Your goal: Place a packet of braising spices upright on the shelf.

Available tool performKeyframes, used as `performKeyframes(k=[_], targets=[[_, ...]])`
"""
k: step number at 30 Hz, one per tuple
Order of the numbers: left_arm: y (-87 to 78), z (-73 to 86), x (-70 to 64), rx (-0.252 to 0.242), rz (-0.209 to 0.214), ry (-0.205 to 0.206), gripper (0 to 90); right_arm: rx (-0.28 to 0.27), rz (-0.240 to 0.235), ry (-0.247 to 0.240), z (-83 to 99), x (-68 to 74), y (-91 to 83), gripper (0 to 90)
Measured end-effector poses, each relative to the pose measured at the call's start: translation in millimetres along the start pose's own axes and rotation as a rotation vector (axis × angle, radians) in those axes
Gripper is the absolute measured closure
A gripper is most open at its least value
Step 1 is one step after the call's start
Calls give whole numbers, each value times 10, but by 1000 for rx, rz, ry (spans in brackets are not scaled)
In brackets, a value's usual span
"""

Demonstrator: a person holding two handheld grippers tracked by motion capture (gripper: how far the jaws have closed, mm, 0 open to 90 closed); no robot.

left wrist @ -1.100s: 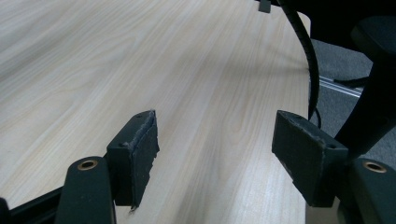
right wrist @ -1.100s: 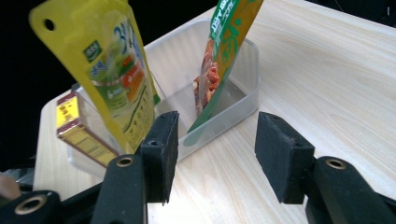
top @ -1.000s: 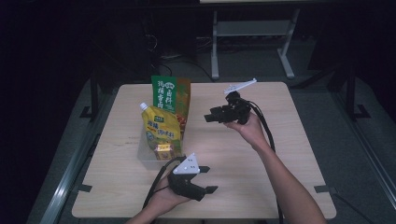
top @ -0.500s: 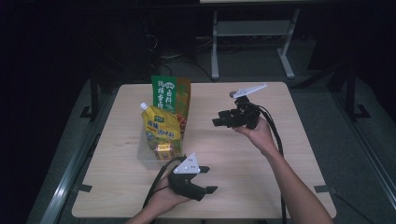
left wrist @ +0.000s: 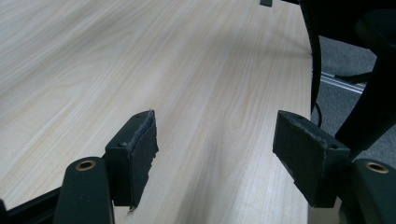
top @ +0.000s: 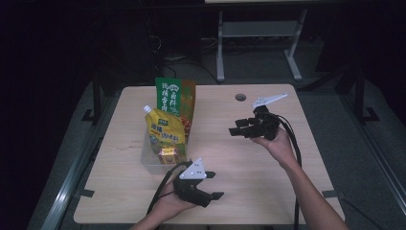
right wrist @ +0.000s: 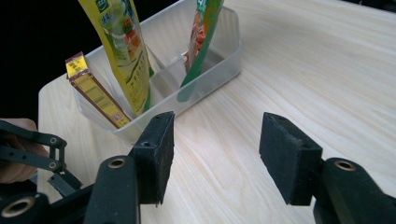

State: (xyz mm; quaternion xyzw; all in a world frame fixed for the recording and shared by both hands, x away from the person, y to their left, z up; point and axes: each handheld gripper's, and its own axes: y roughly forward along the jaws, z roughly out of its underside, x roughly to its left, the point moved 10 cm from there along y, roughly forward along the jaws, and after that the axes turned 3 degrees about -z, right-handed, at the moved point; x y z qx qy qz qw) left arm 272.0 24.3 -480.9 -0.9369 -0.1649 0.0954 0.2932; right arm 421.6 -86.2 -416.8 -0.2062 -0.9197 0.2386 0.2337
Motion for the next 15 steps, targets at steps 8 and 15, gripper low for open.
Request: performKeyframes(k=[8,15], targets=[[-6,13,5,15,-3,9,299,10,8,11,126,-4,-82,440],[11,24,7,16,-5,14,299,13,12,32,297,-20,-171,433]])
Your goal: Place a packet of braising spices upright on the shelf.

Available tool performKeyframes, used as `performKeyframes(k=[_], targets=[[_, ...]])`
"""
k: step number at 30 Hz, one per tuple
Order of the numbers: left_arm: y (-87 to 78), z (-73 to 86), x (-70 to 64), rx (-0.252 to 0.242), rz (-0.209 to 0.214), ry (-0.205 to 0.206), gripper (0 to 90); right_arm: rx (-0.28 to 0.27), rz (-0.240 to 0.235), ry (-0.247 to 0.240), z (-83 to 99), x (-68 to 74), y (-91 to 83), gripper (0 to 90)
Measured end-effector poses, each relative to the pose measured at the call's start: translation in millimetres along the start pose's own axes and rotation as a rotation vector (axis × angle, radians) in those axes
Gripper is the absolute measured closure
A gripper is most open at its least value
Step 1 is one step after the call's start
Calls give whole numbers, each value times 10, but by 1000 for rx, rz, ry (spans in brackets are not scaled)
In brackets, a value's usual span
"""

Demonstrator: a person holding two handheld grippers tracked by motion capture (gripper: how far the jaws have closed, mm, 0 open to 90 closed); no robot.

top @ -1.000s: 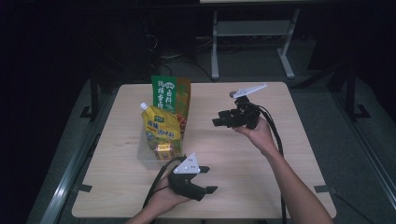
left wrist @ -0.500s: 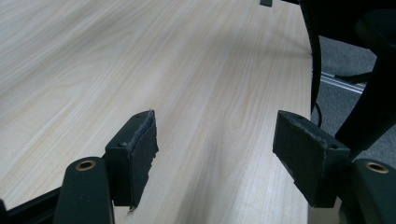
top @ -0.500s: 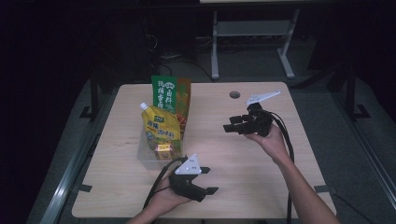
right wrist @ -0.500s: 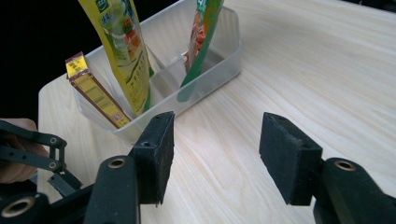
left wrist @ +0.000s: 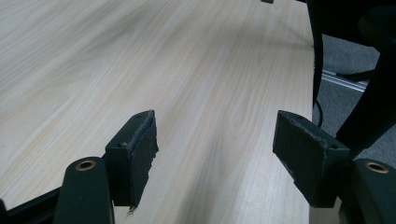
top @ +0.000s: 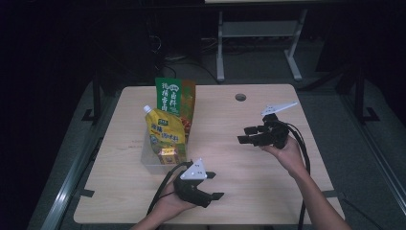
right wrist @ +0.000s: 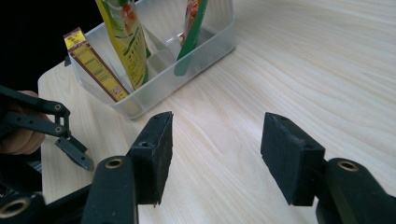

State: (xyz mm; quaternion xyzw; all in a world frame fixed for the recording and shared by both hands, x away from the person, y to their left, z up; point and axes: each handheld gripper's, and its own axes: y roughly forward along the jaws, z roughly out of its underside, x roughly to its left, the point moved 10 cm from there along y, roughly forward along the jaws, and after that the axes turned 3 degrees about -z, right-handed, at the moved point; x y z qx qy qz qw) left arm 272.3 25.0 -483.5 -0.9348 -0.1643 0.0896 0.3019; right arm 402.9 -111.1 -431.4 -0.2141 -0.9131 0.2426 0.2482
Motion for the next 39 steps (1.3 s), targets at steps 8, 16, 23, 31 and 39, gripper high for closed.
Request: performKeyframes(k=[8,16,23,31,39], targets=[[-1,0,9,-4,-4,-4,300,3,7,27,154,-36,-75,423],[-5,-12,18,-10,-7,-13,300,-12,12,48,351,-77,-172,420],[-17,-8,29,-8,-7,-15,298,-10,20,84,574,-81,-227,419],[-11,7,32,-4,-11,-18,295,-7,21,119,825,-94,-273,409],[-12,8,40,-9,-15,-22,272,-18,30,152,1030,-90,-359,401]])
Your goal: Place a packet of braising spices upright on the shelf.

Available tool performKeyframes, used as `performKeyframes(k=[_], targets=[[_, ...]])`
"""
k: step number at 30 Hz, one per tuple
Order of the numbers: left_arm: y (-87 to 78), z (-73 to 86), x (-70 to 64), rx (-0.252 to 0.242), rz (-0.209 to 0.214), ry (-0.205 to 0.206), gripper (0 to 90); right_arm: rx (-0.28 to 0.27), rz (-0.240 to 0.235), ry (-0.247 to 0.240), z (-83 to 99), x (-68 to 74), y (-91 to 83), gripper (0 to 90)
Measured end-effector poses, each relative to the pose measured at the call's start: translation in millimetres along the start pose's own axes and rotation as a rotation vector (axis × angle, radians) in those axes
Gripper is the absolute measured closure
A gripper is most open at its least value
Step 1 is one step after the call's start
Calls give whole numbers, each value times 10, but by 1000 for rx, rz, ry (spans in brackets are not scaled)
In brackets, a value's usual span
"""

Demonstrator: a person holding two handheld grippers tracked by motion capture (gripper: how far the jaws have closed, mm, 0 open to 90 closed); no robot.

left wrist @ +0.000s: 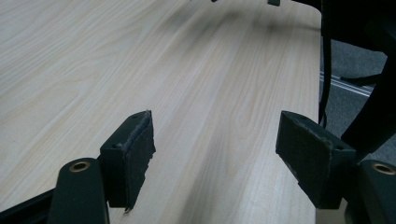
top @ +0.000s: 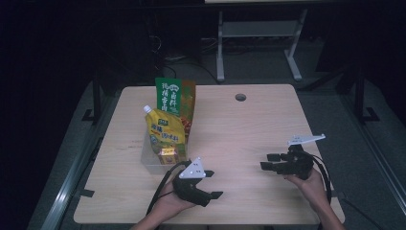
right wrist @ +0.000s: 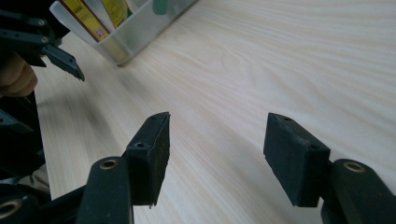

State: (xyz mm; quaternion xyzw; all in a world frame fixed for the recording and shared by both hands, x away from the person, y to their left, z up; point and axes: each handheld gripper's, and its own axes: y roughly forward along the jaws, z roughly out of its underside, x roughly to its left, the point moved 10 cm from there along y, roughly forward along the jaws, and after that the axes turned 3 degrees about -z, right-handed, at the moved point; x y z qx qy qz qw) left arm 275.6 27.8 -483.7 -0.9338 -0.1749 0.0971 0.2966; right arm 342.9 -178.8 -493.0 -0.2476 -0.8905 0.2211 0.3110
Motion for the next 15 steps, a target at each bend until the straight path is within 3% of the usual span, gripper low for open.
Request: performKeyframes(k=[15], targets=[[6,23,-2,5,-5,0,253,-23,12,13,225,55,-94,379]])
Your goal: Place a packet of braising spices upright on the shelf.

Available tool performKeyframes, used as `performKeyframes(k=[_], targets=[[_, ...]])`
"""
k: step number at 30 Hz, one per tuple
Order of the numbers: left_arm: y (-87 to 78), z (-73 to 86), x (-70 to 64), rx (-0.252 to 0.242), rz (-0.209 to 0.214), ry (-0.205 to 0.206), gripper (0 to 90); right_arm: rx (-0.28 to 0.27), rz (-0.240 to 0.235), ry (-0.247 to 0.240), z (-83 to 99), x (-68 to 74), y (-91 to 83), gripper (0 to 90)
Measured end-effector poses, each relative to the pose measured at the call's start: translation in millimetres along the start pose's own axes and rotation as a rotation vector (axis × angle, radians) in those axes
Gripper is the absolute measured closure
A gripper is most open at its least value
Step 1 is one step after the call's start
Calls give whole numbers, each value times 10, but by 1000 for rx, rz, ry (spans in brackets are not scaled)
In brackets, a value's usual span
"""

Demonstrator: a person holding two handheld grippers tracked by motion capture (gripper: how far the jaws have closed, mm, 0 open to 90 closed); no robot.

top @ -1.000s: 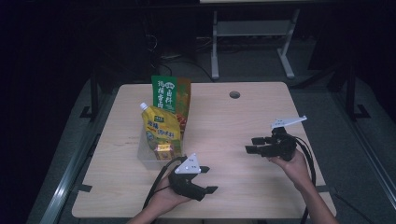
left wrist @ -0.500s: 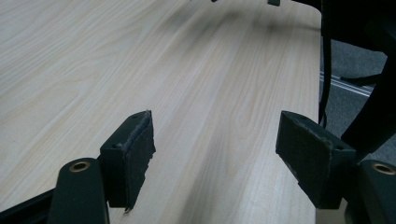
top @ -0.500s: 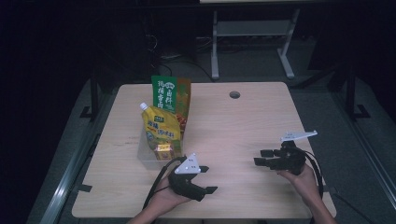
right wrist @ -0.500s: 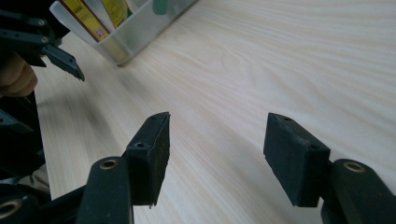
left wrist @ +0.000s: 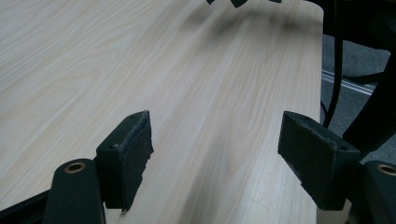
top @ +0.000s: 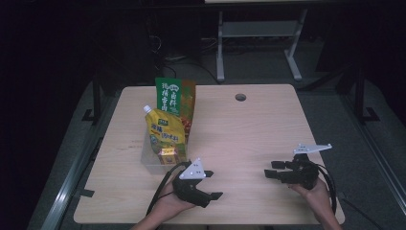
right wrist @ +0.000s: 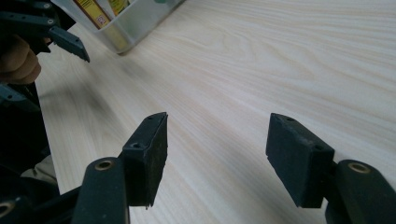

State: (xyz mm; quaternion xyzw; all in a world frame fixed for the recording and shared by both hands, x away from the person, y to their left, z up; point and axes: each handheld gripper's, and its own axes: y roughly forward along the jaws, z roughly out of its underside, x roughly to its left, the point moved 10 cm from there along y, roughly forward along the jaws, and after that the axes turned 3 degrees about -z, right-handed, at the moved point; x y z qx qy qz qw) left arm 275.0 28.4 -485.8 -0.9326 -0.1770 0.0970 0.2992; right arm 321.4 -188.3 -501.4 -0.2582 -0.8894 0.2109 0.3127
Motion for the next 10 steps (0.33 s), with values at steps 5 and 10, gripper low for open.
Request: performKeyframes(k=[5,10], targets=[[1,12,-9,4,-1,4,252,-15,6,-8,36,36,-24,360],[1,23,-28,4,0,9,252,-38,-19,16,54,80,-44,343]])
